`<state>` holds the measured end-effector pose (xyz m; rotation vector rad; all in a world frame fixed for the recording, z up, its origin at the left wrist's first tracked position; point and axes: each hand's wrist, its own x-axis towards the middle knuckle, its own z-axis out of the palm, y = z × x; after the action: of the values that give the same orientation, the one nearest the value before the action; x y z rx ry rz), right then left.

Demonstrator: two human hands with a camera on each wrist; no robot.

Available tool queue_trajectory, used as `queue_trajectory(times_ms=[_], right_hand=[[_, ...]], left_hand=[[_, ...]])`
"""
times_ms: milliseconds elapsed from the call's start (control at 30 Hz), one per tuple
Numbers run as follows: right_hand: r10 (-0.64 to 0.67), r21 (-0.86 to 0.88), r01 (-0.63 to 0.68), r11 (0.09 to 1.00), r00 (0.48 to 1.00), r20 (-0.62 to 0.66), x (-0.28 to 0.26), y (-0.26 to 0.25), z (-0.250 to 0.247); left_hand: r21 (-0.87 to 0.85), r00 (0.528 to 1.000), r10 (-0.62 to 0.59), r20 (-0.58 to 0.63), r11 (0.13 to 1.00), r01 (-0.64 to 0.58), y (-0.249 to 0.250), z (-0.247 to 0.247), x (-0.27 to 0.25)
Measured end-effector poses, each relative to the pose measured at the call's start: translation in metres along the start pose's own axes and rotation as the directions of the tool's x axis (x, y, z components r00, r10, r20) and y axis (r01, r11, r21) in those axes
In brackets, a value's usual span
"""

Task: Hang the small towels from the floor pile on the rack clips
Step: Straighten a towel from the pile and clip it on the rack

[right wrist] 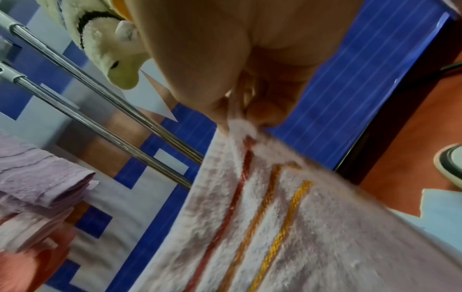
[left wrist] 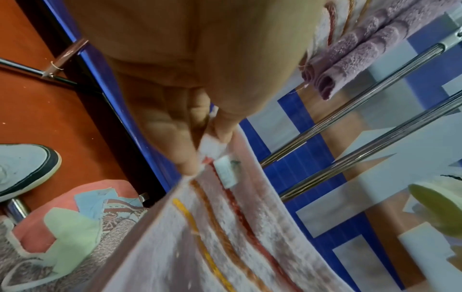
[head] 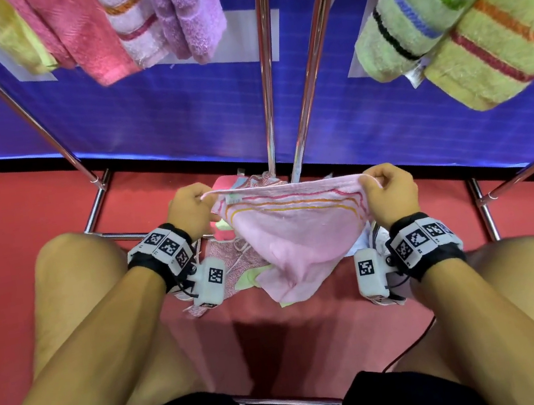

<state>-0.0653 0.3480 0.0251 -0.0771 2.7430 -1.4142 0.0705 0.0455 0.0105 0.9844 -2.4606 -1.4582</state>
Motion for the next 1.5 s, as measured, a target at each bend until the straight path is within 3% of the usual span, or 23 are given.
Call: queue_trajectory(times_ms=[100, 200, 267, 333, 433, 567, 633, 833, 1133, 1233, 1367, 1500], right_hand=[[0.039, 0.072, -0.051, 0.996, 0.986, 0.161, -0.009, -0.005, 0.012], [-0.020, 0.107, -0.011, 0.994, 0.958, 0.285, -0.023, -0.016, 0.025], [-0.031, 0.169, -0.041, 0.985, 0.914, 0.404, -0.034, -0.027, 0.031], [-0.053, 0.242, -0.096, 0.965, 0.838, 0.543, -0.043, -0.038, 0.033], [-0.012, 0.335, -0.252, 0.908, 0.784, 0.621, -0.045, -0.050, 0.033], [-0.009, 0.395, -0.282, 0.875, 0.805, 0.594, -0.044, -0.051, 0.038], [-0.068, 0.442, -0.238, 0.865, 0.817, 0.573, -0.047, -0.050, 0.041], [-0.239, 0.262, 0.146, 0.954, 0.897, 0.372, -0.050, -0.043, 0.050], [-0.493, 0.115, 0.480, 0.870, 0.837, 0.237, -0.051, -0.038, 0.053], [-0.530, 0.100, 0.521, 0.848, 0.824, 0.203, -0.047, -0.037, 0.054], [-0.505, 0.060, 0.508, 0.859, 0.826, 0.249, -0.045, -0.037, 0.052], [-0.454, 0.161, 0.424, 0.891, 0.836, 0.308, -0.049, -0.040, 0.050]], left_hand=[[-0.104, 1.000, 0.000, 0.014, 0.995, 0.001, 0.008, 0.008, -0.003], [-0.184, 0.997, 0.051, 0.054, 0.982, -0.041, 0.019, 0.020, -0.008], [-0.209, 0.993, 0.044, 0.111, 0.978, -0.020, 0.022, 0.030, -0.011], [-0.239, 0.986, 0.009, 0.168, 0.970, 0.031, 0.027, 0.037, -0.014], [-0.294, 0.969, 0.013, 0.246, 0.954, 0.062, 0.035, 0.046, -0.018], [-0.351, 0.930, 0.021, 0.367, 0.929, 0.117, 0.047, 0.050, -0.025], [-0.378, 0.915, 0.041, 0.402, 0.917, 0.125, 0.049, 0.050, -0.028], [-0.405, 0.894, 0.111, 0.433, 0.910, 0.083, 0.055, 0.049, -0.036], [-0.436, 0.925, 0.167, 0.341, 0.900, -0.002, 0.058, 0.051, -0.039], [-0.426, 0.916, 0.163, 0.366, 0.905, 0.009, 0.058, 0.051, -0.041], [-0.464, 0.897, 0.167, 0.409, 0.884, 0.047, 0.058, 0.051, -0.041], [-0.489, 0.921, 0.121, 0.371, 0.868, 0.084, 0.058, 0.050, -0.041]])
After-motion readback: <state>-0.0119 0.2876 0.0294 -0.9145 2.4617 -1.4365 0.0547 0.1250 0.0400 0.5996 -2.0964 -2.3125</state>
